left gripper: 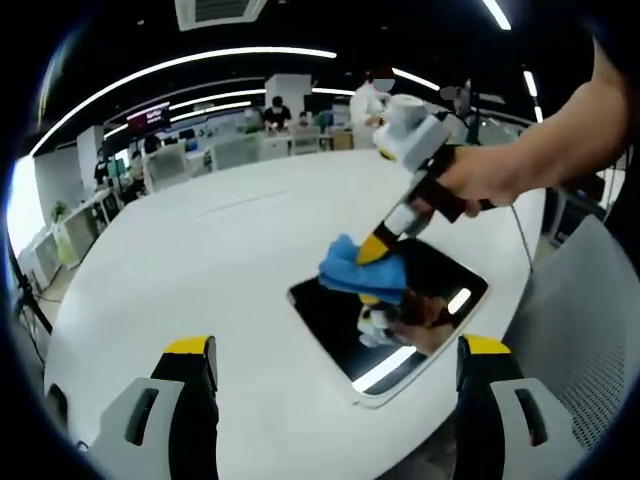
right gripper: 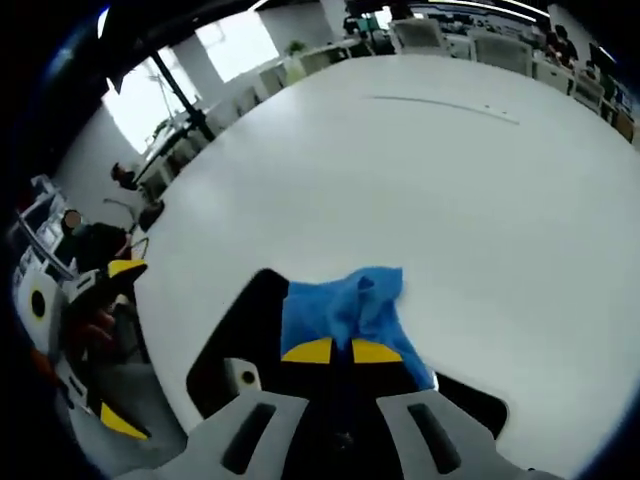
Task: Wipe the mirror surface with the cleaning cloth until all visible marks leave the cleaned area.
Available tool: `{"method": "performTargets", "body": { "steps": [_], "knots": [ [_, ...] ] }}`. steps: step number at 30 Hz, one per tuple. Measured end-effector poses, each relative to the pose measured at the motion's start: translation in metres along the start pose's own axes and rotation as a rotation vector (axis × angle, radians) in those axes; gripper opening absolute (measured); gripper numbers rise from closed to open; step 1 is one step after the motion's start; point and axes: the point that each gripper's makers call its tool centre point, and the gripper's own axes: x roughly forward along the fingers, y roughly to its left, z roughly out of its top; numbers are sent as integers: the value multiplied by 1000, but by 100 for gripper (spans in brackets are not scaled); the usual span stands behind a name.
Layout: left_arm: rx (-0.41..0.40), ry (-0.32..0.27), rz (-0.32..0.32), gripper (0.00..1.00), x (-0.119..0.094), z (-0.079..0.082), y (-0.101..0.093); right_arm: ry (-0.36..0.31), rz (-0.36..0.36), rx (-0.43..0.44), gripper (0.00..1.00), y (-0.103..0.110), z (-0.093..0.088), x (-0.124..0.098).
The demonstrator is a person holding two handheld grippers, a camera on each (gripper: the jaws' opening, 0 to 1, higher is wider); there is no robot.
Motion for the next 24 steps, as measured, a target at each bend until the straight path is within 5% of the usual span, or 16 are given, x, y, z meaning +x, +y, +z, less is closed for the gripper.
{"method": "performTargets", "body": {
  "steps": [15, 24],
  "knots": [
    [1, 30, -5, 100, 3, -8, -1, 29, 54, -141, 0, 50, 29, 34],
    [4, 50, -8, 100, 4, -10, -2, 30, 65, -149, 0, 48, 28, 35]
  ]
}}
